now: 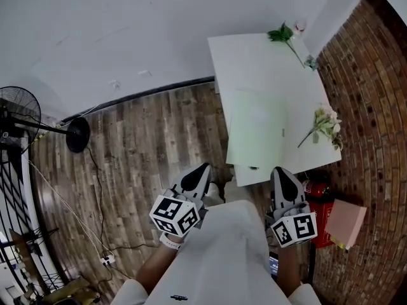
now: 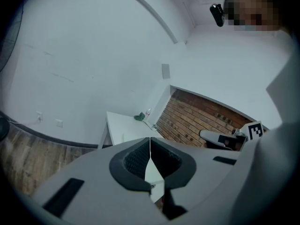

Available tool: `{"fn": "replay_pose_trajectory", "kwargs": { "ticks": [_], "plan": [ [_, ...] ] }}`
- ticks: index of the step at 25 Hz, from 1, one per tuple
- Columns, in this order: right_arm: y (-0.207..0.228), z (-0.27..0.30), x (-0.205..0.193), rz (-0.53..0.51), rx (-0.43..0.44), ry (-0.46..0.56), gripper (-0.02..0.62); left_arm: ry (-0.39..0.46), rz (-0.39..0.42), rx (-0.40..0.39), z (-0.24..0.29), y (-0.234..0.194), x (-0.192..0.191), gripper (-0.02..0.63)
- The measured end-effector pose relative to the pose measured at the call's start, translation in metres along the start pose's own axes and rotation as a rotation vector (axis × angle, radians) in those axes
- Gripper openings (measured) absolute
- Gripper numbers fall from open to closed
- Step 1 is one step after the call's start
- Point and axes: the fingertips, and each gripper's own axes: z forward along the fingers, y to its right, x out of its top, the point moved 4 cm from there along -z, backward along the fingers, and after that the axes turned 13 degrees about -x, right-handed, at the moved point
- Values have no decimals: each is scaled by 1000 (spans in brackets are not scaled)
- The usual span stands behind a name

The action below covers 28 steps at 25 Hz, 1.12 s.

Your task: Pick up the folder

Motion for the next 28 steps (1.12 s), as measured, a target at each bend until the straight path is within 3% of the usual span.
{"fn": "replay_pose_trajectory", "kwargs": {
  "ticks": [11, 18, 21, 28],
  "plan": [
    [4, 31, -13, -44, 63, -54, 6, -34, -133, -33, 27, -25, -27, 23],
    [10, 58, -29, -49, 74, -91, 6, -45, -249, -13, 44, -58, -48, 26],
    [12, 71, -38, -50, 82, -109, 6, -62, -291, -34, 53, -69, -57, 136],
    [24, 96, -65, -40, 103, -155, 6, -122, -349, -63, 75, -82, -86, 206]
  ]
}}
